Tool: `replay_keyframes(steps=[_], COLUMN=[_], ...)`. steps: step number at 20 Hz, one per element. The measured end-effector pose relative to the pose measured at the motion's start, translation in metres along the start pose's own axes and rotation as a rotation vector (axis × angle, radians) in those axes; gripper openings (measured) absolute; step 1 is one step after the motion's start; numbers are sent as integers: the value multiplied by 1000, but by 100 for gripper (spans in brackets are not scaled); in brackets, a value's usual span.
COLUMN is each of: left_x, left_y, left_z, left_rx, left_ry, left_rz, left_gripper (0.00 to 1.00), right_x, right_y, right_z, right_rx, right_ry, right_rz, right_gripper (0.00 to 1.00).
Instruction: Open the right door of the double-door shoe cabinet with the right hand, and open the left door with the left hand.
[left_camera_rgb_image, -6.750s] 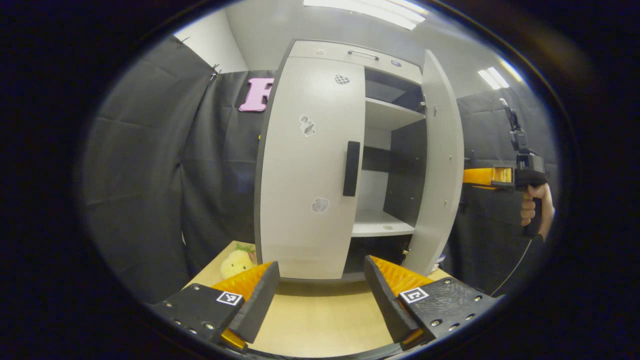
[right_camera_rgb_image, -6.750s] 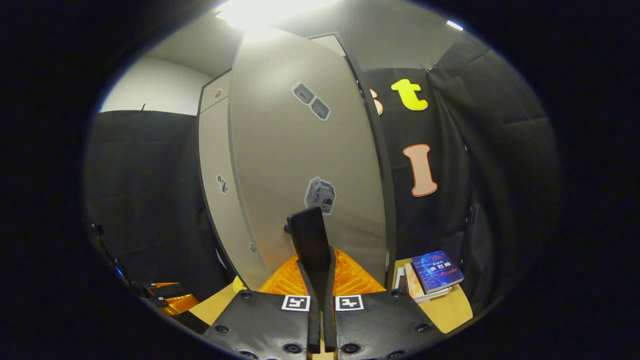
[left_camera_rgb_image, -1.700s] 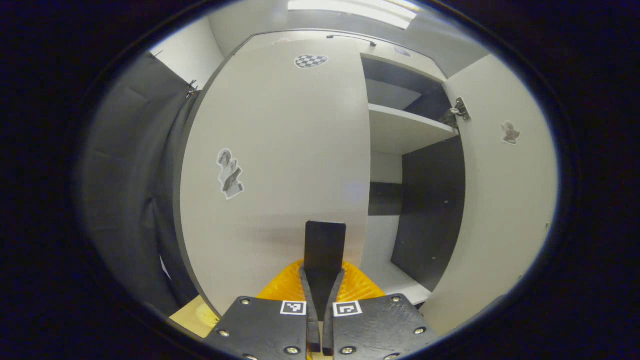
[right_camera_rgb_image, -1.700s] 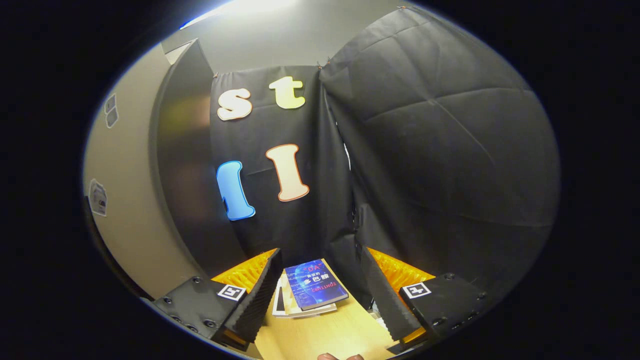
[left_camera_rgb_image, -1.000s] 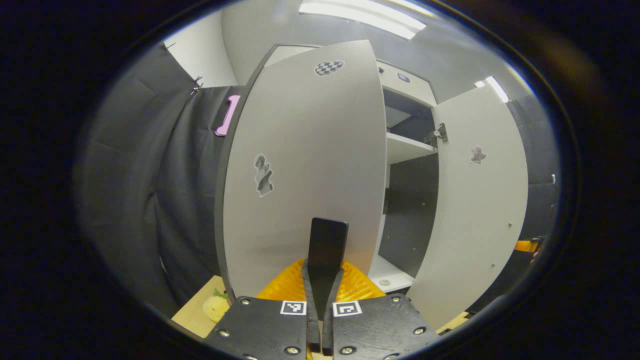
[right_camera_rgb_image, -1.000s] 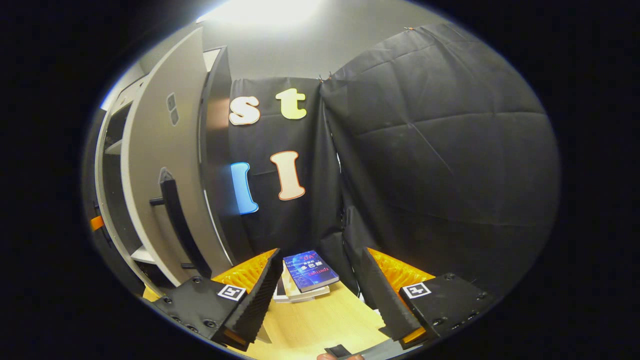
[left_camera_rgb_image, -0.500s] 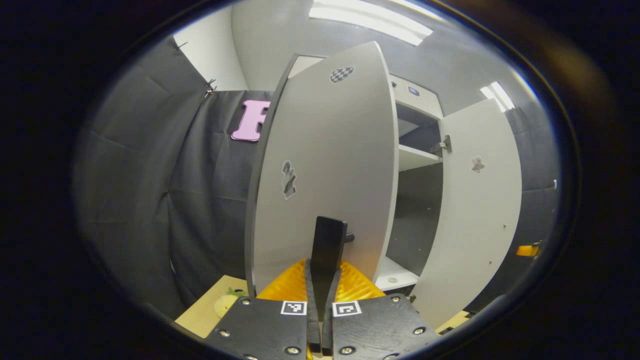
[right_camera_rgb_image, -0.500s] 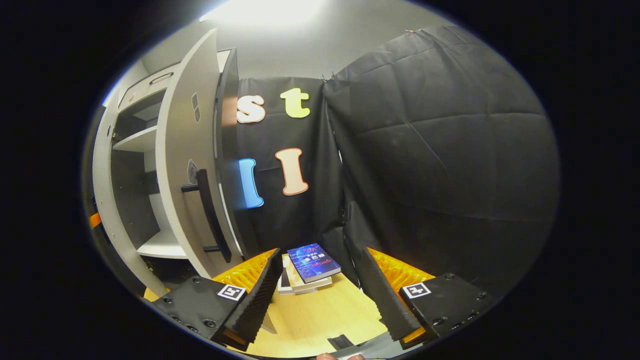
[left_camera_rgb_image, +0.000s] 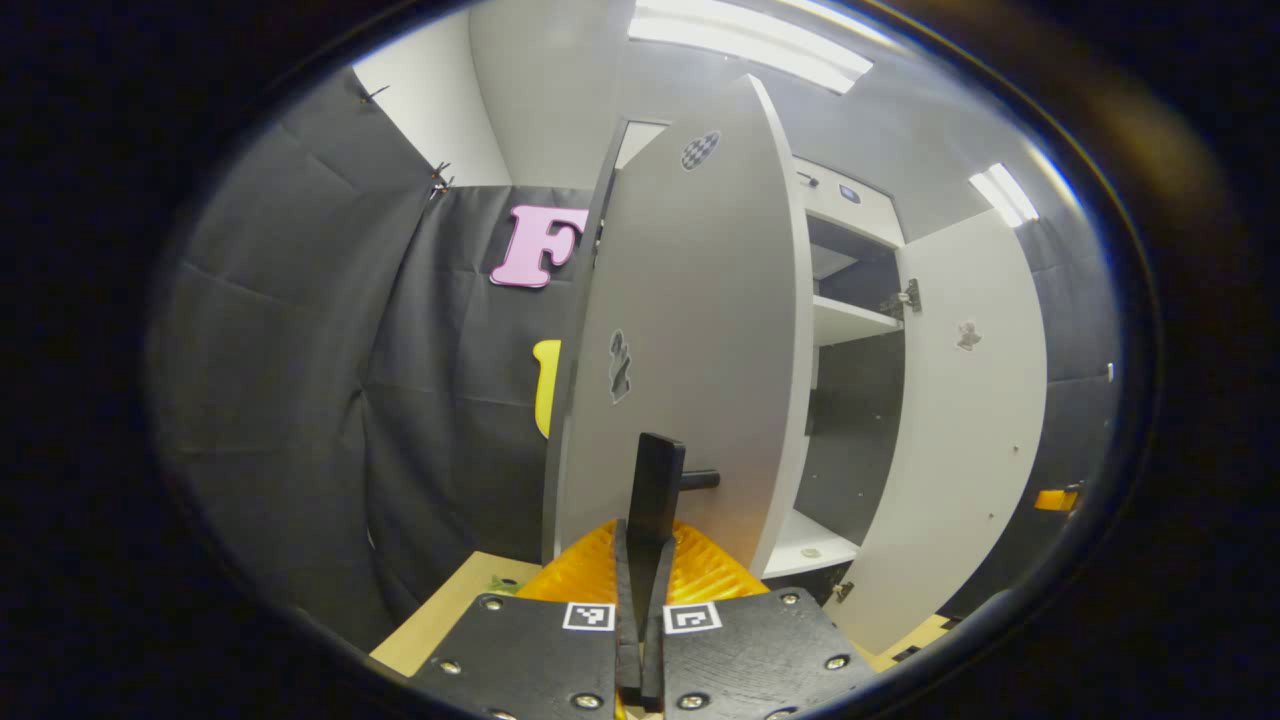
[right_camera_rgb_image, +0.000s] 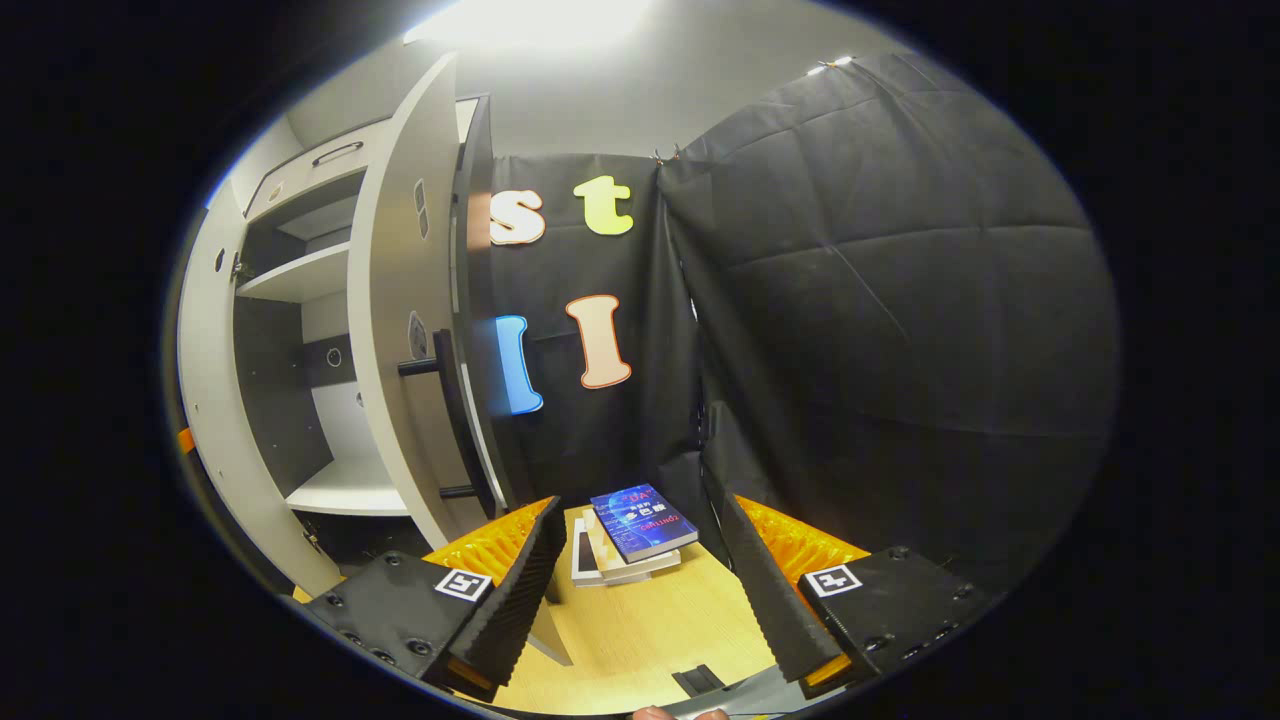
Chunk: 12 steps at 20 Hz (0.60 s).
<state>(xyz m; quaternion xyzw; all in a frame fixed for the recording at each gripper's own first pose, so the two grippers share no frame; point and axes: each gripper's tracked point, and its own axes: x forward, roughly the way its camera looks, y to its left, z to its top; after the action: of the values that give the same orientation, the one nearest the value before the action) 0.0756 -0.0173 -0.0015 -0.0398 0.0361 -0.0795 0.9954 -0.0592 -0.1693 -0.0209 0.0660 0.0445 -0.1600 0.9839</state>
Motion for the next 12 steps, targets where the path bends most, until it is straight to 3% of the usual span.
replay_keyframes(steps=[4,7,9,10,12], left_x=[-5,-13,-16,-17,-18], left_y=[25,57,86,106,100], left_z=[0,6,4,9,8], left_rx=[-16,33,37,45,-15], left_ry=[0,5,15,2,7], left_rz=[-30,8,46,75,2], left_gripper=[3,2,2,2,1], right_x=[-3,-10,-16,-18,-23], right_y=[10,16,18,20,23], right_z=[-4,1,-2,-3,-4], right_rx=[24,25,11,3,-7], right_ry=[7,-9,-9,-10,-8], right_rz=[13,8,4,2,6], right_gripper=[98,100,98,92,92])
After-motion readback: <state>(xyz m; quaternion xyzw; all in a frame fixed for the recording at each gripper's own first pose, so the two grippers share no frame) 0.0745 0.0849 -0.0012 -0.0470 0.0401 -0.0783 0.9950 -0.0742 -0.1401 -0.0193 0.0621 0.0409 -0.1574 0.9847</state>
